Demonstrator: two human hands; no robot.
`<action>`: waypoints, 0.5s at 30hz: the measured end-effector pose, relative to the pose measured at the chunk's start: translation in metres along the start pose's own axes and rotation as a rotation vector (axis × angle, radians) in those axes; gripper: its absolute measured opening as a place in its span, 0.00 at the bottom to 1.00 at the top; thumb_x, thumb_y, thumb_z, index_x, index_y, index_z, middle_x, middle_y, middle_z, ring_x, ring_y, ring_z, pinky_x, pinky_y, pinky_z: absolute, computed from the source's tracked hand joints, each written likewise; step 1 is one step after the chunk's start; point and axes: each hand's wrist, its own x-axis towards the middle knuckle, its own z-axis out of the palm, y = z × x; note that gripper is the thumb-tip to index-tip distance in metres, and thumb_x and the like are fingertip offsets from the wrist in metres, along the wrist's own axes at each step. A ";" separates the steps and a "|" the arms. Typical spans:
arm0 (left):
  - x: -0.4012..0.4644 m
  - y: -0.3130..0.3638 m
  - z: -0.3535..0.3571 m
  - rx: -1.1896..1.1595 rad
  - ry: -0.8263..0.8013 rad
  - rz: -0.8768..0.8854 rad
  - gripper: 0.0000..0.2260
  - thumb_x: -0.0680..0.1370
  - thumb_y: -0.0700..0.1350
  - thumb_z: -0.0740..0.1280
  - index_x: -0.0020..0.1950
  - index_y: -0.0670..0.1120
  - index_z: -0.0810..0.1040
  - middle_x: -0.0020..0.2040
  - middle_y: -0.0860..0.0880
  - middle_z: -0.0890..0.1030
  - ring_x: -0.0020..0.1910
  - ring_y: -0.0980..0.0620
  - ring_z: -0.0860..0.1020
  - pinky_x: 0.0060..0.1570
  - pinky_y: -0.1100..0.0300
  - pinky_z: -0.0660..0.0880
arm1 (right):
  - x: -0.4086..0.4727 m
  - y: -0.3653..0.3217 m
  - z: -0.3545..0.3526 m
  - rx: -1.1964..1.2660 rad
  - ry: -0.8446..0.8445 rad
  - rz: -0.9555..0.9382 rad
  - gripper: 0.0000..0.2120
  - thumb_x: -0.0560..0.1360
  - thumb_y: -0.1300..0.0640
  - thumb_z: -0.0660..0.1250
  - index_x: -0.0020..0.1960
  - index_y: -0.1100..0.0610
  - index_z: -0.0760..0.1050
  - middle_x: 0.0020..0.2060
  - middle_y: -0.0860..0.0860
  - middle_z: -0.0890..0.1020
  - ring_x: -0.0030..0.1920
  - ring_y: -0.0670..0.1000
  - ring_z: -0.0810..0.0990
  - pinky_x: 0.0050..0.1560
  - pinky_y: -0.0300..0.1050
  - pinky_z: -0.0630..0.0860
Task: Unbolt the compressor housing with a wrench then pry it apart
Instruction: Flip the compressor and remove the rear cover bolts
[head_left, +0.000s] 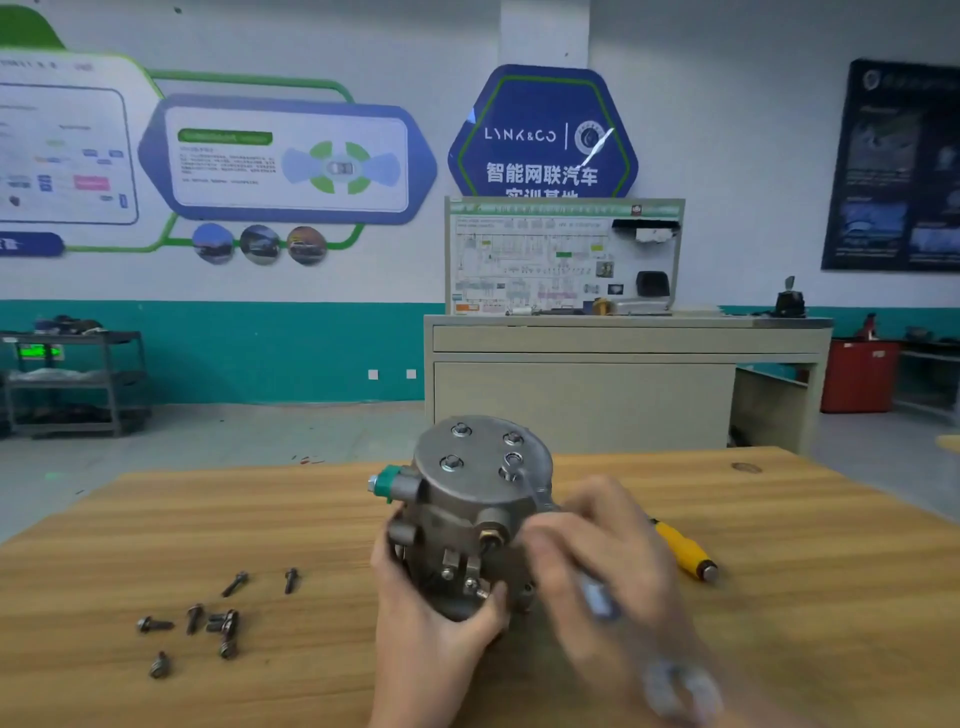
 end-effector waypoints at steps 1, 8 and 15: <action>-0.004 -0.001 0.000 0.012 0.070 -0.030 0.45 0.53 0.54 0.76 0.67 0.54 0.61 0.58 0.60 0.74 0.54 0.71 0.74 0.52 0.75 0.70 | -0.009 0.010 -0.006 0.141 0.054 0.122 0.13 0.78 0.52 0.60 0.44 0.54 0.81 0.37 0.49 0.74 0.38 0.48 0.75 0.38 0.38 0.70; -0.006 0.003 0.004 0.040 0.141 -0.075 0.43 0.54 0.49 0.77 0.61 0.67 0.57 0.58 0.67 0.68 0.52 0.82 0.68 0.46 0.85 0.62 | 0.054 0.081 0.001 0.892 0.144 1.276 0.14 0.79 0.59 0.53 0.38 0.58 0.72 0.22 0.51 0.68 0.18 0.46 0.63 0.18 0.35 0.55; -0.003 -0.004 0.002 0.055 0.134 -0.062 0.45 0.52 0.55 0.75 0.63 0.69 0.55 0.61 0.66 0.67 0.57 0.78 0.69 0.50 0.83 0.64 | 0.145 0.044 0.075 -0.386 -0.714 0.650 0.12 0.80 0.61 0.58 0.60 0.64 0.73 0.42 0.54 0.76 0.40 0.54 0.76 0.31 0.39 0.66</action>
